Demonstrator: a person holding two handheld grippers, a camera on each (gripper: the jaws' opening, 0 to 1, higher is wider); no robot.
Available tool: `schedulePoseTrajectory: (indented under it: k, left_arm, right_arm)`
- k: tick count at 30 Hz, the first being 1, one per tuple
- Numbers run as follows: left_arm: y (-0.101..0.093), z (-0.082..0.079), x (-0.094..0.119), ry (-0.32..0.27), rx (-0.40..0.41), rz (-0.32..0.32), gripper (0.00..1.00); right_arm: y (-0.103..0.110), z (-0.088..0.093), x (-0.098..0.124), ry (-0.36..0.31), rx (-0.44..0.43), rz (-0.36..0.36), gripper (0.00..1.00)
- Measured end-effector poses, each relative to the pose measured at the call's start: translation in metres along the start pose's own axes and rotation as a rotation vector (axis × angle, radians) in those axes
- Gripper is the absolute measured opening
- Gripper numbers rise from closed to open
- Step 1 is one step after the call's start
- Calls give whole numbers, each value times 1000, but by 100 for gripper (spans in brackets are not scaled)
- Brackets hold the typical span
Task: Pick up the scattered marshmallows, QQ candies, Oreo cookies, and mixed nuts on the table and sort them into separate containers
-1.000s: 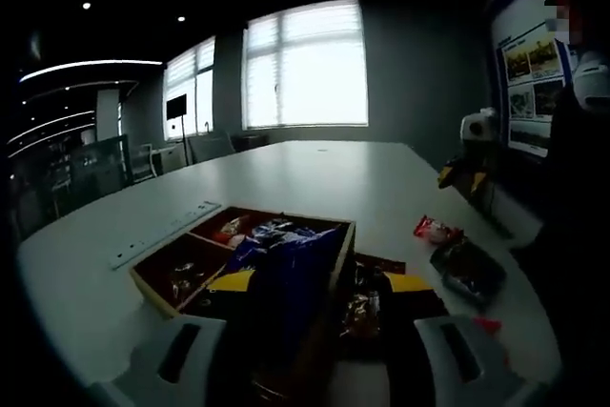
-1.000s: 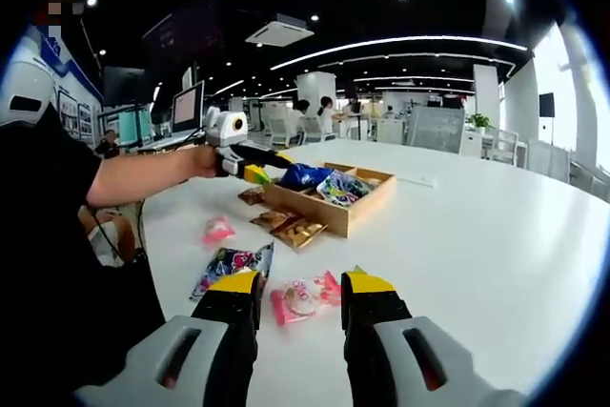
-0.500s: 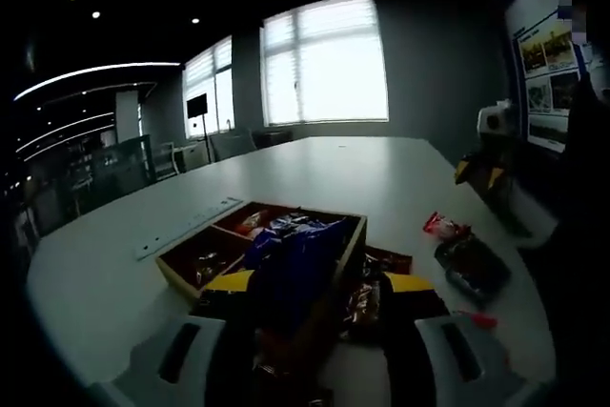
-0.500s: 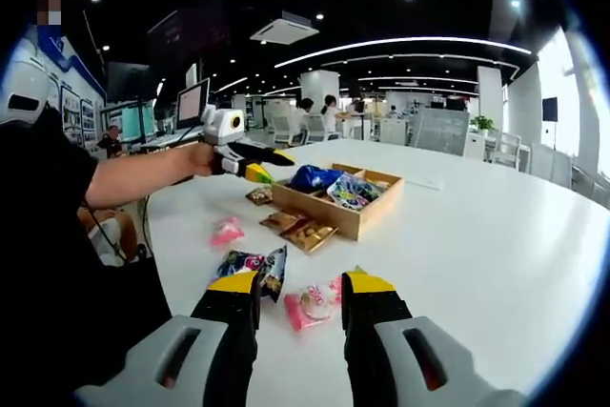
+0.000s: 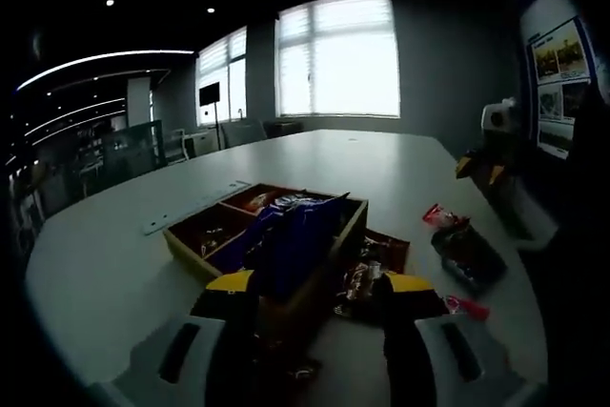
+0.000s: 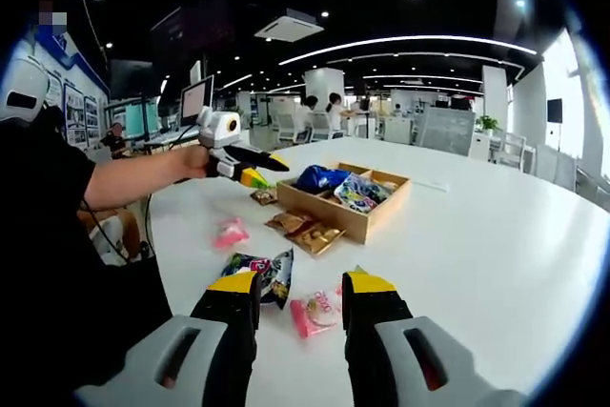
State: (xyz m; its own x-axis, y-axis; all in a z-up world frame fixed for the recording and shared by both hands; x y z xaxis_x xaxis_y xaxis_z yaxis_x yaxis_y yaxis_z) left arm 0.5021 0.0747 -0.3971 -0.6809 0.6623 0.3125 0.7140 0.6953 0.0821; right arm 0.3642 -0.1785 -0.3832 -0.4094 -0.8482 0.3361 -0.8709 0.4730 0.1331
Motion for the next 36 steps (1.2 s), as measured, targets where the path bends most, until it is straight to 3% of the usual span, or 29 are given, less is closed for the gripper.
schedulePoseTrajectory:
  k: [22,36]
  left_arm:
    - [14,15,33,-2,118,-75,55]
    - [28,34,61,48,215,-195,55]
  right_arm:
    - [3,3,-5,-7,-14,-9,30]
    - [2,6,-11,-1,-17,-21,30]
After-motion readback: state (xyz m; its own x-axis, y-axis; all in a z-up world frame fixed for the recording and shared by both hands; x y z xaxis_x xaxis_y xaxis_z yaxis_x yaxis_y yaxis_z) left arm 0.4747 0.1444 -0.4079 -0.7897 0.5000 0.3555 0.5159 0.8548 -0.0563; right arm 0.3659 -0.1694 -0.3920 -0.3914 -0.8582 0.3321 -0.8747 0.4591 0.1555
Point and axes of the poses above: the point that each gripper's makers call its tool centre point, and the gripper's own axes: x roughly backward along the fingers, y roughly to its left, z roughly out of its underside, the point moved 2 cm from there along x, roughly backward along the fingers, and after that the axes turned 13 degrees about -z, right-handed, at the moved point
